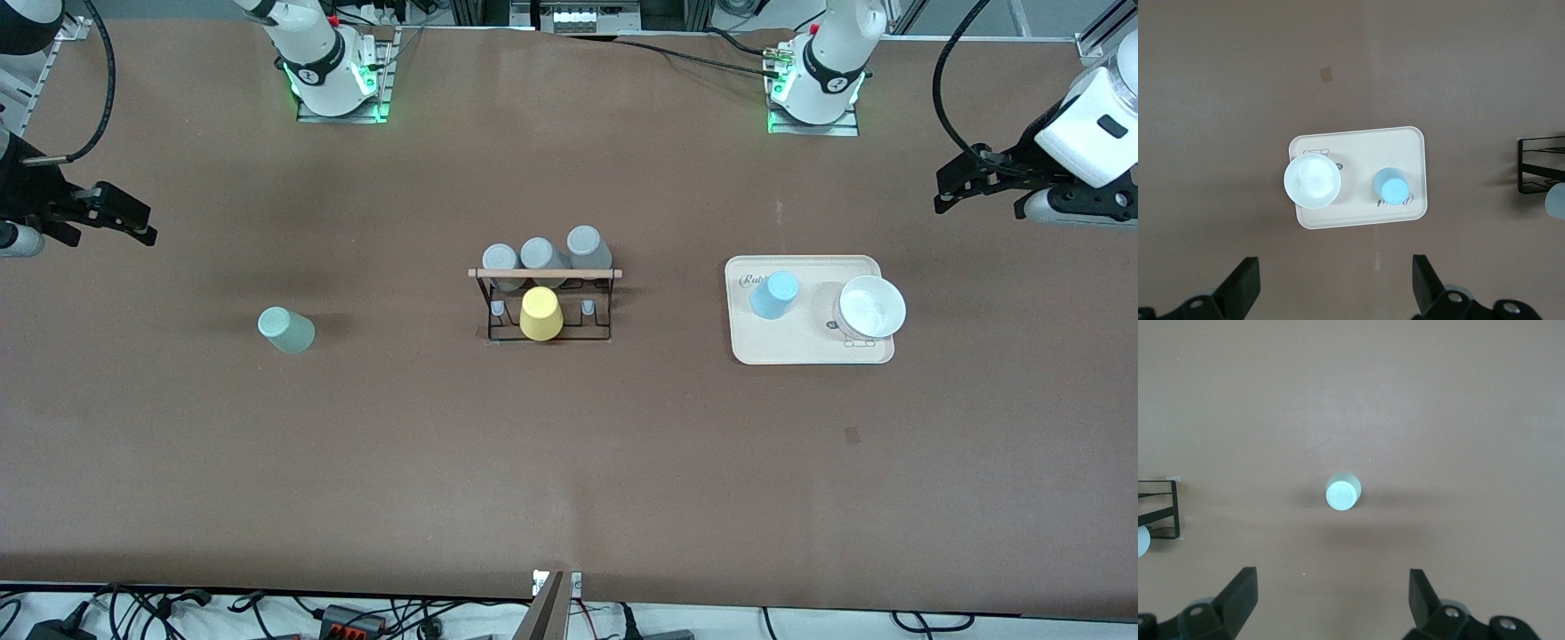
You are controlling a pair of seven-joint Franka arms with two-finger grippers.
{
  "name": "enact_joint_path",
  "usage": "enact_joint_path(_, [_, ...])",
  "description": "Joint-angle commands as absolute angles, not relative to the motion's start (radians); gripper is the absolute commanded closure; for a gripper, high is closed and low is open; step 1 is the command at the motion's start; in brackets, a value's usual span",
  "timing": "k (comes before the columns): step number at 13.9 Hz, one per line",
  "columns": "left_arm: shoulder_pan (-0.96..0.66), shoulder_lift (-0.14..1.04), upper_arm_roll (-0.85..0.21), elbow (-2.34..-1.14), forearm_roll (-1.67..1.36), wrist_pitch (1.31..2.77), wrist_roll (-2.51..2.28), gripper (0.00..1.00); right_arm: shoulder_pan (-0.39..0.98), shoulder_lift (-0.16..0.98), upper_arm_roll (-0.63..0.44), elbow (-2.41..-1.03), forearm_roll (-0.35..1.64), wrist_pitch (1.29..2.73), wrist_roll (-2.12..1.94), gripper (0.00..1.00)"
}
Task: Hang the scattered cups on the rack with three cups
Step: 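Move the left gripper toward the light blue cup on the tray, then lower the left gripper and grasp the light blue cup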
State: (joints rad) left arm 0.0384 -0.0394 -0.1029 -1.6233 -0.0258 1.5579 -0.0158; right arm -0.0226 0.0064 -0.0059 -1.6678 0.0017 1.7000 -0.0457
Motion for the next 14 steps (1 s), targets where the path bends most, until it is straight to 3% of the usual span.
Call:
enact_joint_path(1, [0.034, -0.015, -0.101, -1.588, -0.026, 1.534, -0.003, 0.0, -0.025, -0.008, -0.006, -1.671, 0.0, 1.69, -0.049, 0.0])
enact_joint_path(9, [-0.001, 0.125, -0.117, -1.655, -0.034, 1.405, -0.012, 0.0, -0.025, -0.006, -0.006, -1.669, 0.0, 1.69, -0.048, 0.0])
enact_joint_path(14, [-0.017, 0.137, -0.208, -2.05, -0.032, 1.972, -0.182, 0.0, -0.025, -0.006, -0.006, -1.669, 0.002, 1.692, -0.048, 0.0])
